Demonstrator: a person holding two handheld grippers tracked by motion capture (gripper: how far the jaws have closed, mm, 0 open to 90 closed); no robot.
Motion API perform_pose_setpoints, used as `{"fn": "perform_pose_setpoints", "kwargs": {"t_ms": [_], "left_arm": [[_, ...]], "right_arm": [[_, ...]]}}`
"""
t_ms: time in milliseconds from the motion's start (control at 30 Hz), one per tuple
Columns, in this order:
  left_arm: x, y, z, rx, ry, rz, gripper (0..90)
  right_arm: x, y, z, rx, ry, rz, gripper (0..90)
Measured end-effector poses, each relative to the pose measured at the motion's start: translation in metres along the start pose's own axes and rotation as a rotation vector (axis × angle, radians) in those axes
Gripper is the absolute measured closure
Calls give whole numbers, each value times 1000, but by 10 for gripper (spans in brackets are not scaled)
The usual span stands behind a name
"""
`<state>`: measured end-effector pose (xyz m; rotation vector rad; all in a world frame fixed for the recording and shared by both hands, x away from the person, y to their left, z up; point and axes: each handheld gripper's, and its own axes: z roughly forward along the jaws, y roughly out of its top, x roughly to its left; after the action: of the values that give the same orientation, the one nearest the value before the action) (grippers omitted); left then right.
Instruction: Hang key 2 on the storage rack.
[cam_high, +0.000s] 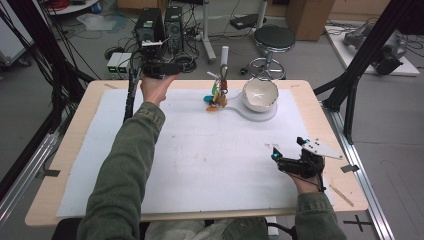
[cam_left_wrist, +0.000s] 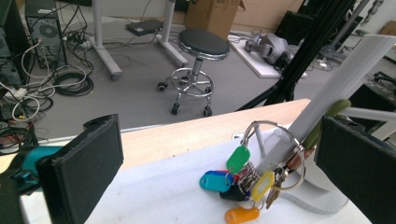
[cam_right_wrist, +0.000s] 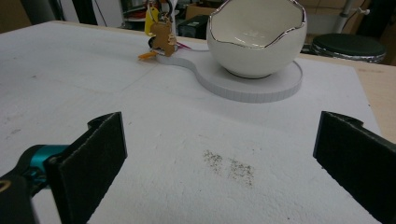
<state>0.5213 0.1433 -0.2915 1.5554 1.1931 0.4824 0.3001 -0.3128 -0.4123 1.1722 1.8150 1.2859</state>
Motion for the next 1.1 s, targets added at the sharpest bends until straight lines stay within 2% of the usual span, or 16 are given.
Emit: {"fn": "perform_pose_setpoints", "kwargs": {"t_ms": [233, 367, 433, 567, 700, 933, 1100], "left_arm": [[9, -11, -10, -7, -7, -12, 16], [12, -18, -18, -16, 8, 15, 16], [15, -22, -21, -13, 10, 14, 16], [21, -29, -28, -15, 13, -3, 16], [30, -35, -34, -11, -21, -34, 16], [37, -49, -46, -8, -4, -23, 16], [37, -58, -55, -31, -24, -11, 16]], "right_arm": [[0, 0, 2, 5, -3, -6, 18], [0, 0, 2, 5, -3, -3, 18], [0, 0, 2, 6, -5, -6, 18], [0, 0, 2, 6, -5, -8, 18], [0, 0, 2, 7, -6, -8, 18], [0, 0, 2, 9, -8, -7, 18], [0, 0, 3, 8, -5, -8, 18]]}}
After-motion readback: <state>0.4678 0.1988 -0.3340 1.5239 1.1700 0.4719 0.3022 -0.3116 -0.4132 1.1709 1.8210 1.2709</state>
